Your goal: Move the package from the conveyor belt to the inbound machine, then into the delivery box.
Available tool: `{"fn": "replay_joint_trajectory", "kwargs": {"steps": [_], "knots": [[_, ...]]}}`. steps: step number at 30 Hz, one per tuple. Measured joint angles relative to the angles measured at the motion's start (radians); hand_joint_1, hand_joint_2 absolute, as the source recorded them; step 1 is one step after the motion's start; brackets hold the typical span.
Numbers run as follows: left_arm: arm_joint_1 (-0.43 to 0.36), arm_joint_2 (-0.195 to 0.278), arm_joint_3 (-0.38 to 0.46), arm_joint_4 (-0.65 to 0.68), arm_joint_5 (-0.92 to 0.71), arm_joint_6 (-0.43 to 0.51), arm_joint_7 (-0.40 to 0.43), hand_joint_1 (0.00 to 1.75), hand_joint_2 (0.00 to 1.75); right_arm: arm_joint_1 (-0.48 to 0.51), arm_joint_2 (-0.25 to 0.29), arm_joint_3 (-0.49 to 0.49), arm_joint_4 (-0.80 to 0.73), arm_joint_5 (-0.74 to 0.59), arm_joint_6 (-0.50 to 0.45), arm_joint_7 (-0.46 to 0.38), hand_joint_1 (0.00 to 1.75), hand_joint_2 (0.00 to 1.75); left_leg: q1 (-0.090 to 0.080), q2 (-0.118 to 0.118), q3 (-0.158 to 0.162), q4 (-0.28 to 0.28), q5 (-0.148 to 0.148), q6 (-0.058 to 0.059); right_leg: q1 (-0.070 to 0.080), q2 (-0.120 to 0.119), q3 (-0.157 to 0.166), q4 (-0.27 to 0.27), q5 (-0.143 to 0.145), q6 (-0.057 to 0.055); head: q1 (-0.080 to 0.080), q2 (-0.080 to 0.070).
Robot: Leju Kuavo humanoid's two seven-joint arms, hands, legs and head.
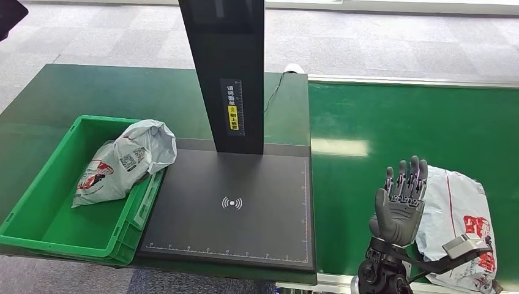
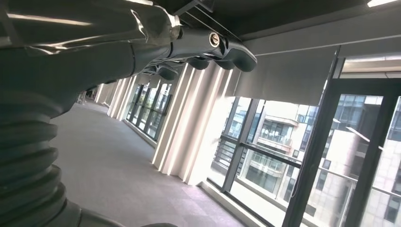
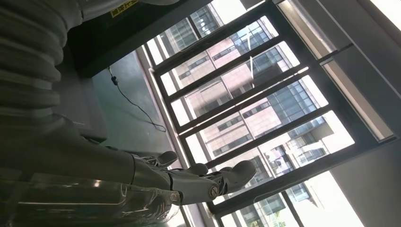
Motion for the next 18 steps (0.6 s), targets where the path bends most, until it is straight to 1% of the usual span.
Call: {"fn": "replay_joint_trajectory", "kwargs": {"steps": [3,5,7,9,11,13,15,17,18], "knots": [[0.001,0.023,-0.018,-0.017,0.074,0.004,-0.006,0.0,1.75,0.0,-0.002,-0.001,0.005,-0.008,0.0,0.0,0.0,1.75,0.0,0.0,0.0,0.0,0.0,0.0,0.0,0.0,0.0,0.0,0.0,0.0,0.0,0.0],[0.014,0.03,-0.025,-0.039,0.151,0.026,-0.022,0.0,1.75,0.001,-0.002,-0.001,0.008,-0.012,0.0,0.0,0.0,1.75,0.0,0.0,0.0,0.0,0.0,0.0,0.0,0.0,0.0,0.0,0.0,0.0,0.0,0.0],[0.047,0.029,-0.026,-0.074,0.248,0.068,-0.052,0.0,1.75,0.003,-0.003,-0.001,0.01,-0.014,0.0,-0.001,0.0,1.75,-0.001,0.0,0.0,0.0,0.0,0.0,-0.001,0.0,0.0,0.0,0.0,0.0,0.0,0.0],[0.106,0.013,-0.02,-0.125,0.377,0.138,-0.107,0.0,1.75,0.009,-0.002,-0.001,0.012,-0.013,0.0,-0.004,0.0,1.75,-0.001,0.0,0.0,0.0,0.0,0.0,-0.001,0.0,0.0,0.0,0.0,0.0,0.0,0.0],[0.193,-0.019,-0.007,-0.186,0.517,0.215,-0.186,0.0,1.75,0.016,0.002,-0.001,0.014,-0.004,-0.001,-0.01,0.0,1.75,-0.002,0.0,0.0,0.0,0.0,0.0,-0.002,0.0,0.0,0.0,0.0,0.0,0.0,0.0],[0.305,-0.063,0.003,-0.245,0.61,0.281,-0.279,0.0,1.75,0.023,0.007,0.002,0.016,0.018,-0.006,-0.015,0.0,1.75,-0.002,0.0,0.001,0.0,-0.001,0.0,-0.002,0.0,0.001,0.0,0.0,0.0,0.0,0.0],[0.444,-0.127,0.009,-0.308,0.648,0.339,-0.39,0.0,1.75,0.031,0.01,0.01,0.018,0.057,-0.01,-0.017,0.0,1.75,-0.003,0.002,0.002,0.0,-0.002,0.0,-0.003,0.001,0.001,-0.001,0.0,0.0,0.0,0.0],[0.603,-0.212,0.004,-0.375,0.671,0.391,-0.514,0.0,1.75,0.041,0.009,0.024,0.021,0.121,-0.014,-0.009,0.0,1.75,-0.003,0.003,0.002,0.0,-0.003,0.0,-0.003,0.002,0.001,-0.001,0.0,0.0,0.0,0.0],[0.644,-0.235,0.002,-0.392,0.676,0.404,-0.545,0.0,1.75,0.043,0.009,0.029,0.022,0.139,-0.015,-0.006,0.0,1.75,-0.003,0.003,0.002,0.0,-0.003,0.0,-0.003,0.003,0.001,-0.001,0.0,0.0,0.0,0.0]]}}
